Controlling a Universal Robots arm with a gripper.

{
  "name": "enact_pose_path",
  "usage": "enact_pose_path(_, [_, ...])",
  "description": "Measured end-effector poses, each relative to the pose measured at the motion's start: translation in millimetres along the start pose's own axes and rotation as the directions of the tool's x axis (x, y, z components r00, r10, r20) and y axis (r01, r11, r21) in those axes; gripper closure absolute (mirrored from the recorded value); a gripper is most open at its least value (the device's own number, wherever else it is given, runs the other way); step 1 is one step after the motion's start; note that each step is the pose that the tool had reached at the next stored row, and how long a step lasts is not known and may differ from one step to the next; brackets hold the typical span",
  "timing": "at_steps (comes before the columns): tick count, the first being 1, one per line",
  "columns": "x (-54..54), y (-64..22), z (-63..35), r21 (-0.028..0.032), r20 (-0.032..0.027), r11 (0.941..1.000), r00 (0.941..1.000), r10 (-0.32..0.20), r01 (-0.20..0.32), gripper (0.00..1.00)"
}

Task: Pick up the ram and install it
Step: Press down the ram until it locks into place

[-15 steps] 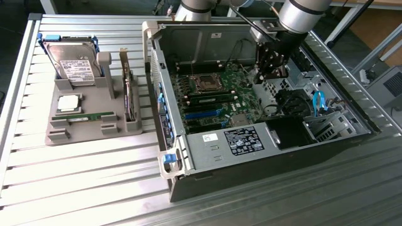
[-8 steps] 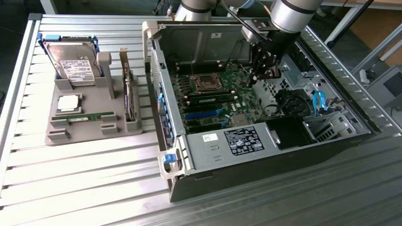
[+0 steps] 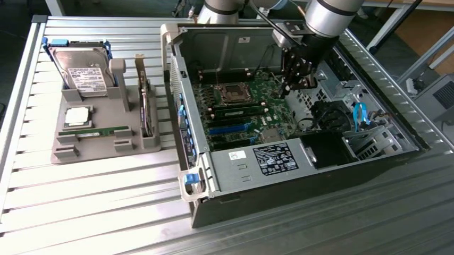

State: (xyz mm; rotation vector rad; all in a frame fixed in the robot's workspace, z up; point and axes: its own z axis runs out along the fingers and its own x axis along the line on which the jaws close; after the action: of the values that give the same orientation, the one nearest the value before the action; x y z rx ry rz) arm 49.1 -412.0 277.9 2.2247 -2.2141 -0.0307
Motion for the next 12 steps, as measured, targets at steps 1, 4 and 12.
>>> enact_pose_path(1, [-0.1, 1.7, 0.5, 0.0001, 0.0003, 1.0, 1.0, 0.0, 0.0, 0.91])
enact_pose_path(4, [0.0, 15.4, 8.8, 0.0, 0.0002, 1.0, 1.0, 0.0, 0.0, 0.91])
enact_pose_path(12, [0.3, 34.2, 34.9, 0.0, 0.0001, 1.0, 1.0, 0.0, 0.0, 0.91])
